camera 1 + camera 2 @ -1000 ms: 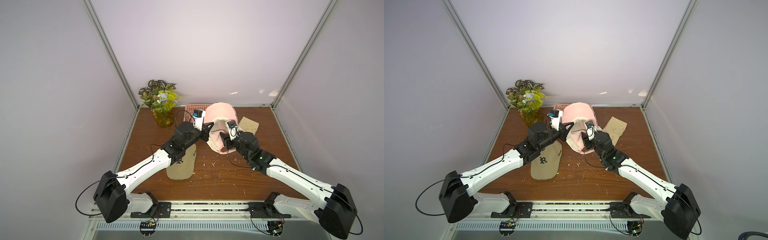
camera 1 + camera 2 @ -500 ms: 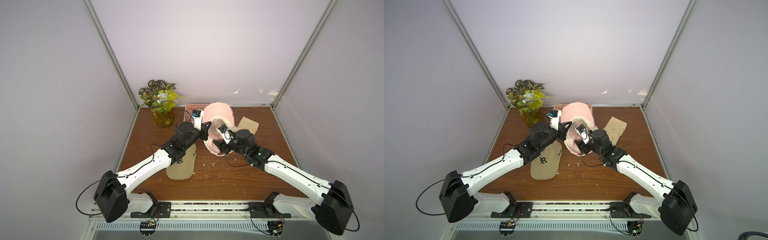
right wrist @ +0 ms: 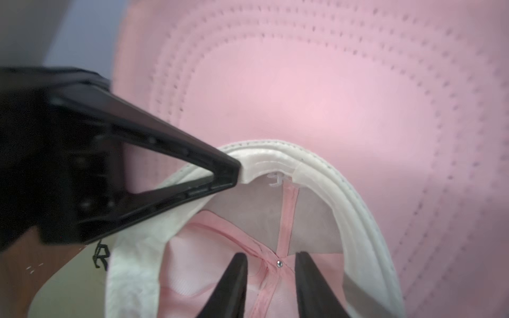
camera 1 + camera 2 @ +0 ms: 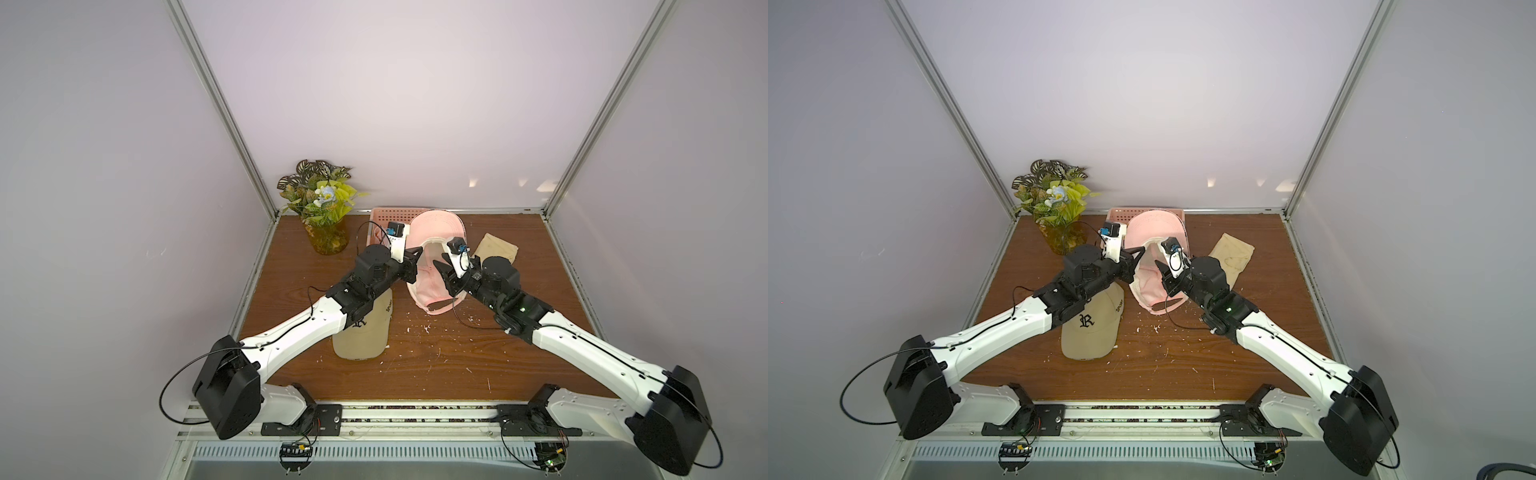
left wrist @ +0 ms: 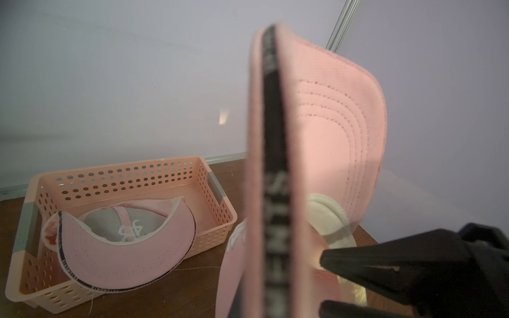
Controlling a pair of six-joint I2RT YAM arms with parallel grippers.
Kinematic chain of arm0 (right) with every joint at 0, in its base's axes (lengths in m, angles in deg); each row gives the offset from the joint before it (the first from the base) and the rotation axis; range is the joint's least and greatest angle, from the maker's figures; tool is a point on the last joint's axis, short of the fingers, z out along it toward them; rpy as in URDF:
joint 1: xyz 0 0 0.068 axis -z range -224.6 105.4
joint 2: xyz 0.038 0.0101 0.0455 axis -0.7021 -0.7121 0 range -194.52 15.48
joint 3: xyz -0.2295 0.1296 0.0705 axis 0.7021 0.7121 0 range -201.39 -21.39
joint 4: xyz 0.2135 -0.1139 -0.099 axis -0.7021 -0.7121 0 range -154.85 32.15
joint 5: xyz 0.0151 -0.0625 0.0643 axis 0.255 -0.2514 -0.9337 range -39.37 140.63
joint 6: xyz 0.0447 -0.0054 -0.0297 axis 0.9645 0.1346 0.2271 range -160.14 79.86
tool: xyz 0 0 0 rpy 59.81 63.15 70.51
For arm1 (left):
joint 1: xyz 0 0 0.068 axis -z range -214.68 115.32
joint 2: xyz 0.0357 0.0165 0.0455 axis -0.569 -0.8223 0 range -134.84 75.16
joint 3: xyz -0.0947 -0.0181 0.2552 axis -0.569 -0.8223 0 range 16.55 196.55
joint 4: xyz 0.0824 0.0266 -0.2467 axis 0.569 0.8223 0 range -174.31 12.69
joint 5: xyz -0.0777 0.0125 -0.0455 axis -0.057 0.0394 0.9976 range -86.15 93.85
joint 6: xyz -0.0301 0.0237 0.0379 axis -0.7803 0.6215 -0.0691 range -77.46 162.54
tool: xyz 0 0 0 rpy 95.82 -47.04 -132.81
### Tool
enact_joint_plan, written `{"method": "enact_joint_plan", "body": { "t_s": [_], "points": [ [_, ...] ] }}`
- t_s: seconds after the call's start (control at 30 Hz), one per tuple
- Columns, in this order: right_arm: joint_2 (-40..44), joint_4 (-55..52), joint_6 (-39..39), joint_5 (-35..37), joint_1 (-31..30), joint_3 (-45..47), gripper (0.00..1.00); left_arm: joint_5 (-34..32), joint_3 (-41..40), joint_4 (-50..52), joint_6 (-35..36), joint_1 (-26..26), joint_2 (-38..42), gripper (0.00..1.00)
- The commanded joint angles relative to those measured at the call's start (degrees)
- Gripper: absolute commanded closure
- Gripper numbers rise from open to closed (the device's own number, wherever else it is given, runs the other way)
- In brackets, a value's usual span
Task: Turn the baseball cap inside out
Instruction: Turn over the baseball cap.
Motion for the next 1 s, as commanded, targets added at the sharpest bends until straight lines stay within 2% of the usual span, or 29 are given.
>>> {"method": "enact_joint_plan", "body": {
  "t_s": [0.0, 0.17, 0.33, 0.47, 0.53, 0.73, 0.87, 0.97],
  "points": [
    [-3.7, 2.2, 2.9, 1.1, -0.1, -2.5, 0.67, 1.4, -0.2, -2.7, -1.9, 0.0, 1.9, 1.0],
    [-7.7, 1.6, 4.5, -2.8, -1.3, -2.3, 0.56, 0.2, 0.5, -3.1, -3.5, 0.0, 2.0, 1.0],
    [-11.2, 2.2, 6.1, -5.1, -2.0, -2.3, 0.47, 3.9, 0.5, -4.8, -5.8, -0.2, 1.7, 1.0],
    [-11.0, 5.1, 6.2, -10.7, -2.0, -1.1, 0.41, 5.1, -0.1, -5.4, -6.9, -0.6, 2.0, 0.98],
    [-10.4, 4.8, 6.0, -10.8, -1.9, -0.9, 0.39, 5.2, -0.4, -5.4, -6.6, -1.1, 2.4, 0.97],
    [-0.7, 3.3, 4.6, -4.5, -1.9, 2.2, 0.32, -4.2, -0.5, -2.8, 1.8, -1.4, 2.6, 1.0],
    [8.2, 4.2, 4.8, -4.8, -1.3, 4.5, 0.28, -8.0, -0.4, -5.4, 7.0, -1.8, 1.0, 1.0],
    [12.5, 3.0, 7.2, -5.6, 0.4, 4.2, 0.26, -8.4, -0.5, -8.8, 9.7, -2.0, -0.3, 1.0]
  ]
}}
